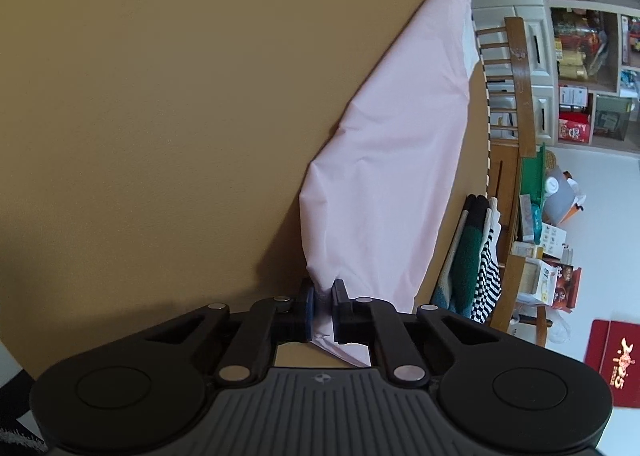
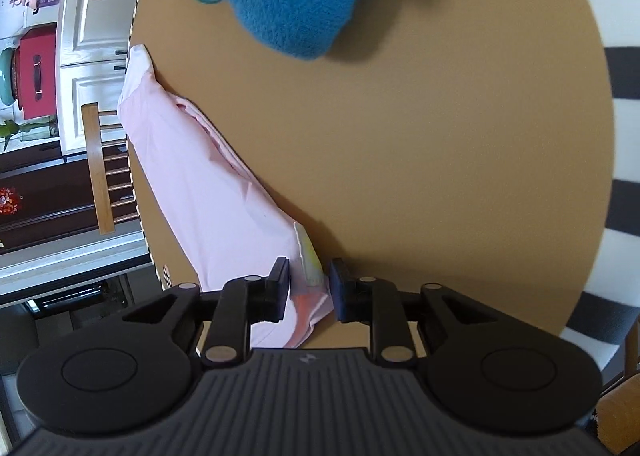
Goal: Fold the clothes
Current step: 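Grasp the end of the long folded strip with both tools, then lift the strip end with both tools and fold it over onto itself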
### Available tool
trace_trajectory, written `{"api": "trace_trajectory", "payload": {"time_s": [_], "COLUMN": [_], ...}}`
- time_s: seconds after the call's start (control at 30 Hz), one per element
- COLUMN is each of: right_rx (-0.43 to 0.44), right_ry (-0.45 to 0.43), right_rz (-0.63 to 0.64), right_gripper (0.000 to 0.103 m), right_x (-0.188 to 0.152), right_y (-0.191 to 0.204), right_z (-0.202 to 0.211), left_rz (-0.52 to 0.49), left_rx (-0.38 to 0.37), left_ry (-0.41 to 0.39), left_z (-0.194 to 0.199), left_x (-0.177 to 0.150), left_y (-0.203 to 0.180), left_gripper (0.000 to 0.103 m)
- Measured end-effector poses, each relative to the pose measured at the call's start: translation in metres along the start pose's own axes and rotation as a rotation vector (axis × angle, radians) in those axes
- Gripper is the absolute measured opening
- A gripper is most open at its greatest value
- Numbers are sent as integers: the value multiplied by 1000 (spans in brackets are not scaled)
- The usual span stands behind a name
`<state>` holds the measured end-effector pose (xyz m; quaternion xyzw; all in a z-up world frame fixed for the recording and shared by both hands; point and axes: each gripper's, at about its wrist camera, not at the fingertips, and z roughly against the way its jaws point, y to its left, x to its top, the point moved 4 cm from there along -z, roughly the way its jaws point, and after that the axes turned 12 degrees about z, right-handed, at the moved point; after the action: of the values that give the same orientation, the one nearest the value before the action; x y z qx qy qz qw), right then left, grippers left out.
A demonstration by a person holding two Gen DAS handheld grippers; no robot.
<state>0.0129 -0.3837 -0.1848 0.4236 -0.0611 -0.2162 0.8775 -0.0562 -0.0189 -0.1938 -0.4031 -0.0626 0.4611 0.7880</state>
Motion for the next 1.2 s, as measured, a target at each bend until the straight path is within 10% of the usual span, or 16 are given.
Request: {"api": "trace_trajectory", "payload": {"time_s": [0.43,0.83,1.2], "right_rx": [-50,-4,148], "right_ry": [-7,138,23], "right_rz": [276,277,413], "right_gripper": [7,7,7], "right_x": [-15,-69,5], "right_y": [33,47,169], "right_z": [0,46,65], "left_rz": [42,150,-27], "left_rx": [5,28,-129], "left_ry": [25,108,-7], "left_z": [21,100,131], "left_x": [5,-30,12], "left_y": [8,29,-94], "left_gripper": [7,7,7]}}
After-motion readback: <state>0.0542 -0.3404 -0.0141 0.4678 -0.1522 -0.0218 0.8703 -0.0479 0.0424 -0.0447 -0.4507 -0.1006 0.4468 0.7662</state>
